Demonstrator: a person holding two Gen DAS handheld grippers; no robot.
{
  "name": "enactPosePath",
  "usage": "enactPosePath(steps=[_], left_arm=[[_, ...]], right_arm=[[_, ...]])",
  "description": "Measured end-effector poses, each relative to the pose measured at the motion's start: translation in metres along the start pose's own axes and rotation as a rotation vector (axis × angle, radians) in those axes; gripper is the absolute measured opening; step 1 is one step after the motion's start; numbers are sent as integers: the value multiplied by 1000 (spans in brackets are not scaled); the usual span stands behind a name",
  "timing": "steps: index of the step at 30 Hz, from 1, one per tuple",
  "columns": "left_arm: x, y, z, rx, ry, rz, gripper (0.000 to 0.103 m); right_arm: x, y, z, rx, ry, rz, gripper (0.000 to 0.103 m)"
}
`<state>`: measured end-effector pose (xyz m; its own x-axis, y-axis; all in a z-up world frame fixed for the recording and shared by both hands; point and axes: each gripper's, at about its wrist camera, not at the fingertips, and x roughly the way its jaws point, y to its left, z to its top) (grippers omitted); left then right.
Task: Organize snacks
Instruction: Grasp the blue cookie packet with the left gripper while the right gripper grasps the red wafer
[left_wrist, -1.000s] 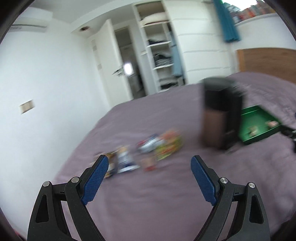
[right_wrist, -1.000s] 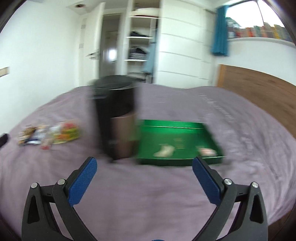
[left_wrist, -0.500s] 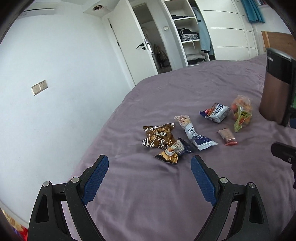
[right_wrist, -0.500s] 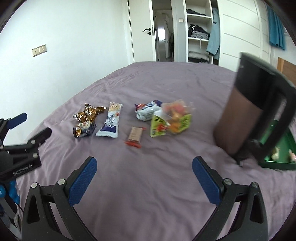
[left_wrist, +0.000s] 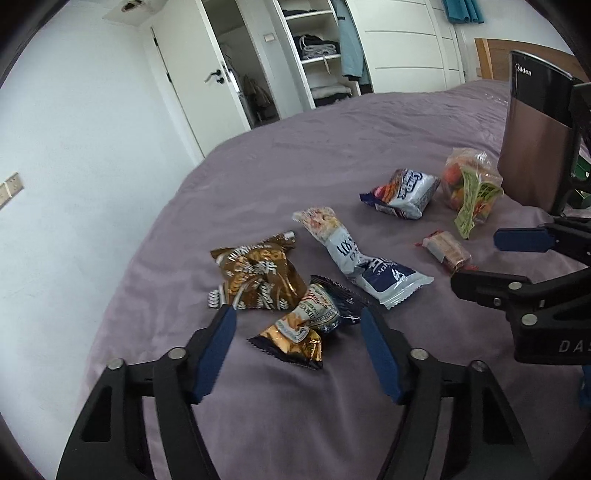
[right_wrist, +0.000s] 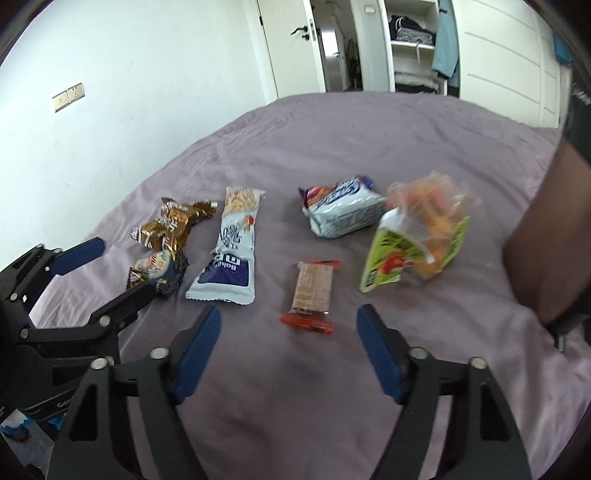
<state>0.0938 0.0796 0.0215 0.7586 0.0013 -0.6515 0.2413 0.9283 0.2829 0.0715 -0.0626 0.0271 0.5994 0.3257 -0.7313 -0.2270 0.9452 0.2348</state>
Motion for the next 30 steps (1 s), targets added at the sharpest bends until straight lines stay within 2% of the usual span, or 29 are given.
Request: enactPosePath(steps=[6, 9, 11, 17, 19, 21, 23, 26, 30], left_arm=[[21, 4, 1, -18, 32, -55, 55], [31, 9, 3, -45, 52, -87, 49], [37, 12, 2, -66, 66, -119, 43], [45, 34, 3, -192, 80, -233, 42], [48, 41, 5, -235, 83, -260, 42], [50, 44, 7, -255, 85, -272, 42], [53, 45, 7, -265, 88, -279, 42], [55, 44, 7, -272, 90, -288, 40], [53, 44, 5, -272, 79, -291, 36]], right_arm=[[23, -6, 4, 39, 16, 36, 84], [30, -9, 7, 53, 14, 53, 77], [34, -10, 8, 59, 15, 57, 74], [41, -14, 11, 75, 6, 70, 73], [44, -16, 12, 78, 7, 71, 62], [47, -20, 13, 87, 9, 72, 44], [50, -21, 13, 88, 9, 74, 32], [52, -23, 9, 92, 7, 86, 20], [53, -25, 3, 96, -3, 114, 18]])
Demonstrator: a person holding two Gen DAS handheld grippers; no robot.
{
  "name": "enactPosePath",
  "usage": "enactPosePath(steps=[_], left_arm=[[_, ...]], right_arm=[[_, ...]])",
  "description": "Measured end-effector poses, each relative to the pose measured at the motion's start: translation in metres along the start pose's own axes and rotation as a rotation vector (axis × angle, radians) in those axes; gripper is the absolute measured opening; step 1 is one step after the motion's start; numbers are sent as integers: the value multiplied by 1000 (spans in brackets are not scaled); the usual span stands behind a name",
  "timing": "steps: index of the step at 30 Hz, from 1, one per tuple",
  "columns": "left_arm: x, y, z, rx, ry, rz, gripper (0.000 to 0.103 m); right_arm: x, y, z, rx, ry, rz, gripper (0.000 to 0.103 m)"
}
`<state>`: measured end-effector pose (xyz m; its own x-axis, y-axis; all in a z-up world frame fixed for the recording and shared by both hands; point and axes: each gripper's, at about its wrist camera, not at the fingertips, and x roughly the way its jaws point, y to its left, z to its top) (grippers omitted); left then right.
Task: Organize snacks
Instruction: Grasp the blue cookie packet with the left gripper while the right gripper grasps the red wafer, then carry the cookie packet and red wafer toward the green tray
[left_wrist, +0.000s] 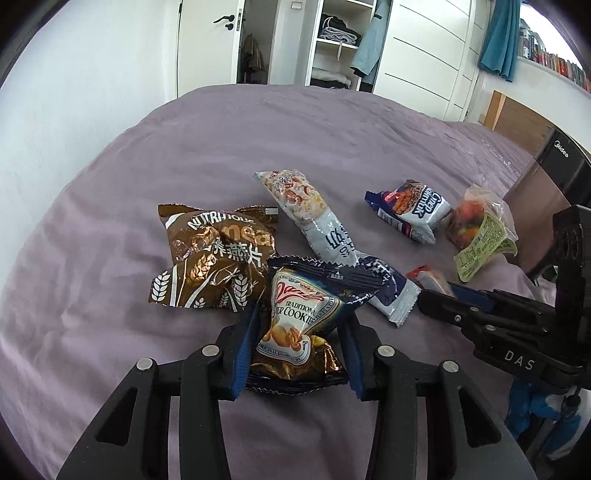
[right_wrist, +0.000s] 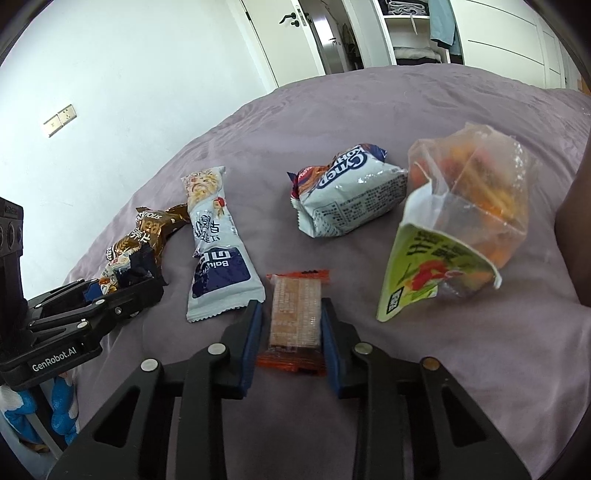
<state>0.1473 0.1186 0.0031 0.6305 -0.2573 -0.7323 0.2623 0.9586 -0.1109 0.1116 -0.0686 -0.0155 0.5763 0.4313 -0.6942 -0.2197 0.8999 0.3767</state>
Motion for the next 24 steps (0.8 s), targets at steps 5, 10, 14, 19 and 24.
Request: enactPosePath(steps=[5, 10, 14, 19, 24], left_arm=[[-12, -1, -1, -7, -18, 6, 27], [-21, -12, -1, 5, -23, 14, 26], [-24, -19, -2, 11, -17, 32, 26], [-29, -27, -2, -1, -9, 52, 26], [-40, -33, -4, 0, -14, 72, 26]], right_arm=[[0, -3, -3, 2, -8, 42, 17], [-4, -3, -5, 2, -18, 60, 17], [-8, -2, -5, -2, -19, 73, 3], [-14, -3, -5, -11, -17, 75, 3], [-21, -4, -5, -6, -14, 70, 3]])
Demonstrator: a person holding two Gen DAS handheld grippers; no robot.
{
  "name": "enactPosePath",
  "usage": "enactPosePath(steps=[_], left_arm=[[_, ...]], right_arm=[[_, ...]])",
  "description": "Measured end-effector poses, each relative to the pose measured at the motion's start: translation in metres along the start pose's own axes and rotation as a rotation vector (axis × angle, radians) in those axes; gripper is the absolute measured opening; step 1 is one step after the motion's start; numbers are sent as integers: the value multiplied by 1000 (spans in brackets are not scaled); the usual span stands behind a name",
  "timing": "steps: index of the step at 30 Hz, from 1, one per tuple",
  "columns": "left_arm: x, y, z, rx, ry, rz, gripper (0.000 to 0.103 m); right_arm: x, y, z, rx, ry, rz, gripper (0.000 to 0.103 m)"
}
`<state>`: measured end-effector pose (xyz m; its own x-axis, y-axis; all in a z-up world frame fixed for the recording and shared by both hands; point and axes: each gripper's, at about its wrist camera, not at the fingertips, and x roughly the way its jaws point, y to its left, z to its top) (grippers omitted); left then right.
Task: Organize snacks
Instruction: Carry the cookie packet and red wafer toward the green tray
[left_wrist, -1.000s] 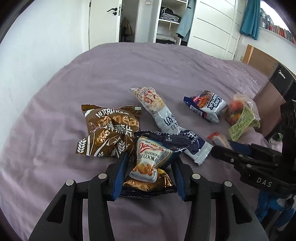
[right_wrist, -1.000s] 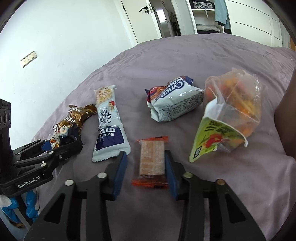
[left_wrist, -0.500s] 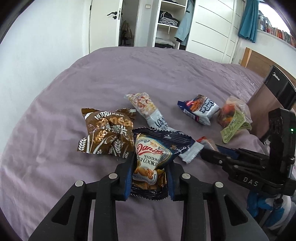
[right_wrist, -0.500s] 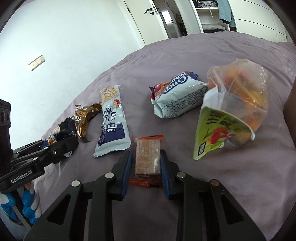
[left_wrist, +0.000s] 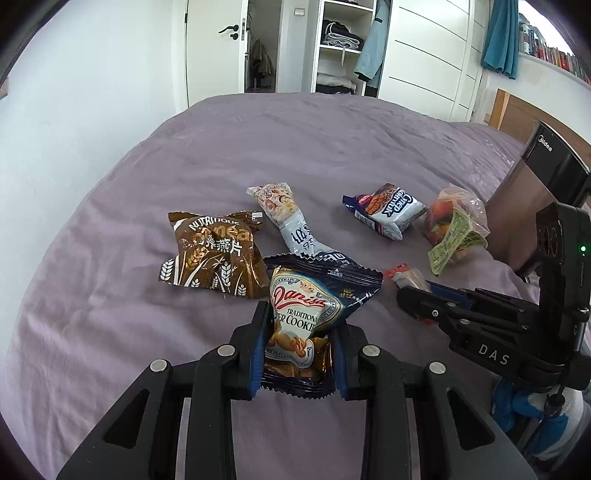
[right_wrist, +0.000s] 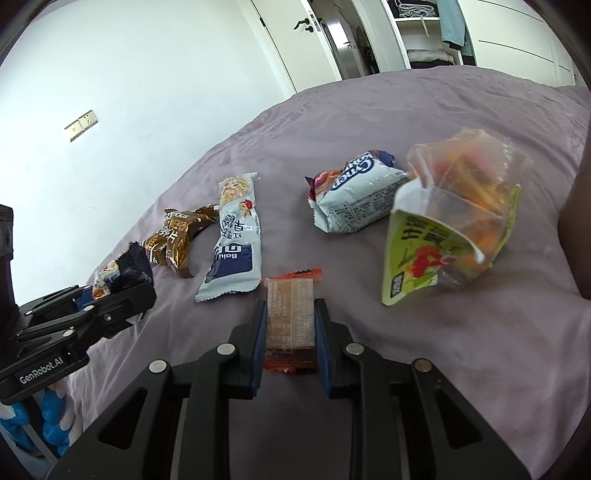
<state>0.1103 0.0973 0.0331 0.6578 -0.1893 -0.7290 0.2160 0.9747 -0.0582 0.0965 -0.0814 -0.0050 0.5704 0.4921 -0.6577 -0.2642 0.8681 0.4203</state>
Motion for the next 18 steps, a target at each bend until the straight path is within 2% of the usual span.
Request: enactPosePath(steps=[9, 18], left_arm=[[-23, -11, -4, -23, 6, 7, 26], [-62, -51, -14, 1, 18, -7, 26]], right_arm=[[-40, 3, -7, -13, -5, -14, 3], [-106, -3, -29, 14, 3, -56, 3]])
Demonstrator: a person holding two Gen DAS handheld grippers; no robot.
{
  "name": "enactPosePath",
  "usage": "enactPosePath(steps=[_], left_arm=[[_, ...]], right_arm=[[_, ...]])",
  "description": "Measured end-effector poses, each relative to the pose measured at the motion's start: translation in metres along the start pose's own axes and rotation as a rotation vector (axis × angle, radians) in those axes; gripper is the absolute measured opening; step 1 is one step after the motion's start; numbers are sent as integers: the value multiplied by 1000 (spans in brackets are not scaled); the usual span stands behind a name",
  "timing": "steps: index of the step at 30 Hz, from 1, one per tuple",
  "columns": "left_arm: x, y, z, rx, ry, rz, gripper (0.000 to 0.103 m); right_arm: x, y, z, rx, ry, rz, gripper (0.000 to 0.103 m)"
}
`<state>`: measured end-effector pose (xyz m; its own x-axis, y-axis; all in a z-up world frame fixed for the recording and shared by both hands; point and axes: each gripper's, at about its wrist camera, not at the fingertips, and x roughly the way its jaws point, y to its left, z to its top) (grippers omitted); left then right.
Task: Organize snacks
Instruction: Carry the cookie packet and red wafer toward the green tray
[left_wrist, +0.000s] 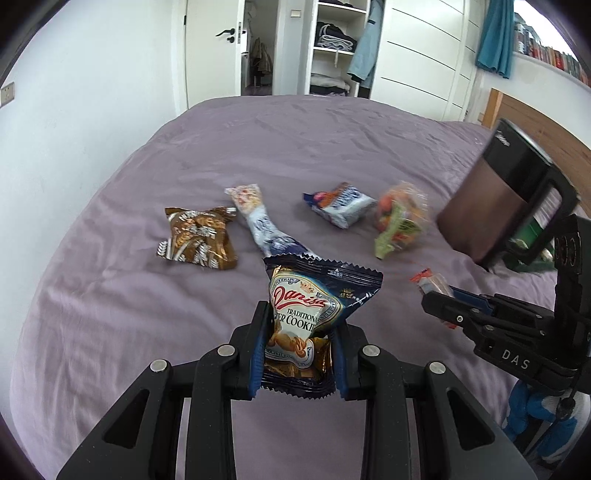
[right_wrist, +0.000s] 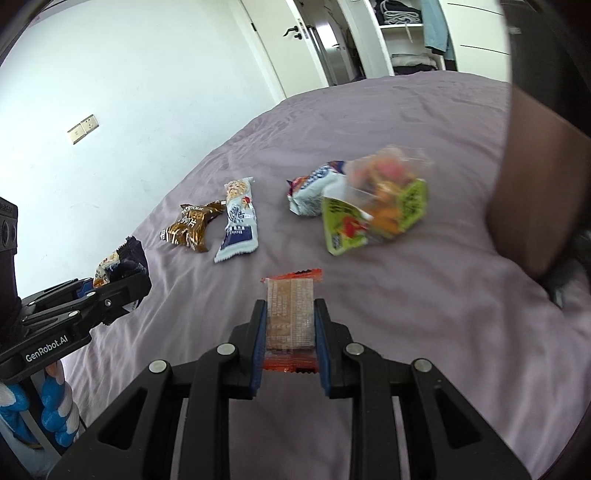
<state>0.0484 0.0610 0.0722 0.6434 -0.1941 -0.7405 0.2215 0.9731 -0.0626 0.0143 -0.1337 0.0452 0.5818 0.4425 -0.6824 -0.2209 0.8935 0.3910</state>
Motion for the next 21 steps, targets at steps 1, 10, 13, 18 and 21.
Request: enactPosePath(steps=[1, 10, 13, 18, 21], left_arm=[[-4, -5, -2, 0, 4, -7, 26], [-52, -50, -20, 34, 14, -31, 26], [-69, -67, -23, 53, 8, -37, 26], [-92, -103, -24, 103, -9, -60, 26], [-104, -128, -22, 140, -19, -79, 26]], right_arm=[[-10, -2, -4, 1, -1, -10, 3], [-99, -35, -41, 38, -18, -118, 3], [-131, -50, -52, 59, -37, -158, 3], [-177, -75, -65, 99, -87, -212, 3], [-203, -87, -70, 117, -120, -236, 3]])
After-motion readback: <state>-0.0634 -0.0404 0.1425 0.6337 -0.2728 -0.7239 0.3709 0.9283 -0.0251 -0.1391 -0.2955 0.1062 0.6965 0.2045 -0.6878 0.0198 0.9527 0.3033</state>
